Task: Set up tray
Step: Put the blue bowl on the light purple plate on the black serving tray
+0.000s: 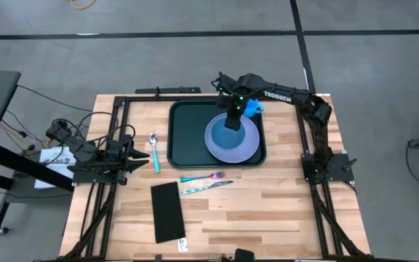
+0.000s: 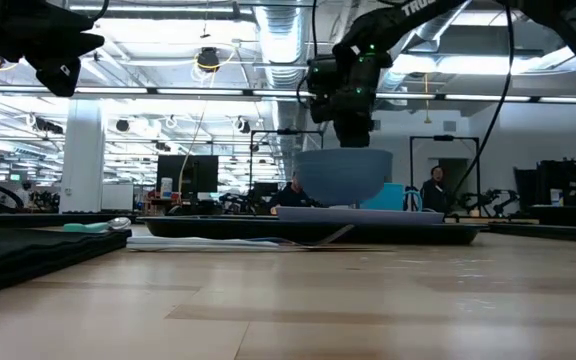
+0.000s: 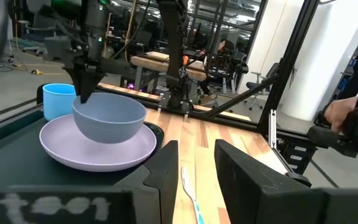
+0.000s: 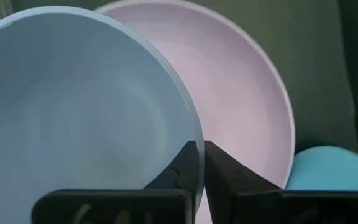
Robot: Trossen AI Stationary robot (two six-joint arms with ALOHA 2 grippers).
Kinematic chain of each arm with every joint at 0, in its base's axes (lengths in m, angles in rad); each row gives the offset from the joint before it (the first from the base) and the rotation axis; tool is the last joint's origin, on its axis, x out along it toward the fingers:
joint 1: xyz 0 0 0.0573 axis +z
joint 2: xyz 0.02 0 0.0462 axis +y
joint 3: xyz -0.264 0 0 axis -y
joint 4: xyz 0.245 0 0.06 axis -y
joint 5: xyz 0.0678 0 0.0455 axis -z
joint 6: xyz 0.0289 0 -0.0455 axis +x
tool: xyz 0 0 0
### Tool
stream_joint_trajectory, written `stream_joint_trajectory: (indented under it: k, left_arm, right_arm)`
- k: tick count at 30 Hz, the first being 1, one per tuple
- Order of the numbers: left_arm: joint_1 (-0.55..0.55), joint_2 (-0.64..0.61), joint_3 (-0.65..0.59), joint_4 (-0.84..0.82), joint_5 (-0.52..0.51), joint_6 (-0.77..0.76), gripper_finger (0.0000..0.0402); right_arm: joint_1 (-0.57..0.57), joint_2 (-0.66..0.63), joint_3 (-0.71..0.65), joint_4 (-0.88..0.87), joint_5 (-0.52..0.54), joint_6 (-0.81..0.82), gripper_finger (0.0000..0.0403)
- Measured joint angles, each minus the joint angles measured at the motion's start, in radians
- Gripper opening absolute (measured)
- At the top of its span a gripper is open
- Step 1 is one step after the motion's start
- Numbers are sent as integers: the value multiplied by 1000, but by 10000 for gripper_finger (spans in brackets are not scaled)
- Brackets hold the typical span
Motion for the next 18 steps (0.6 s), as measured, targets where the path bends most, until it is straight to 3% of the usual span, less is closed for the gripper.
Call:
stream_joint_trajectory:
  k: [18]
  left_arm:
    - [0,0,0,0,0,-3,94]
  right_arm:
    - [-42,0,-107,65,-1,-7,4]
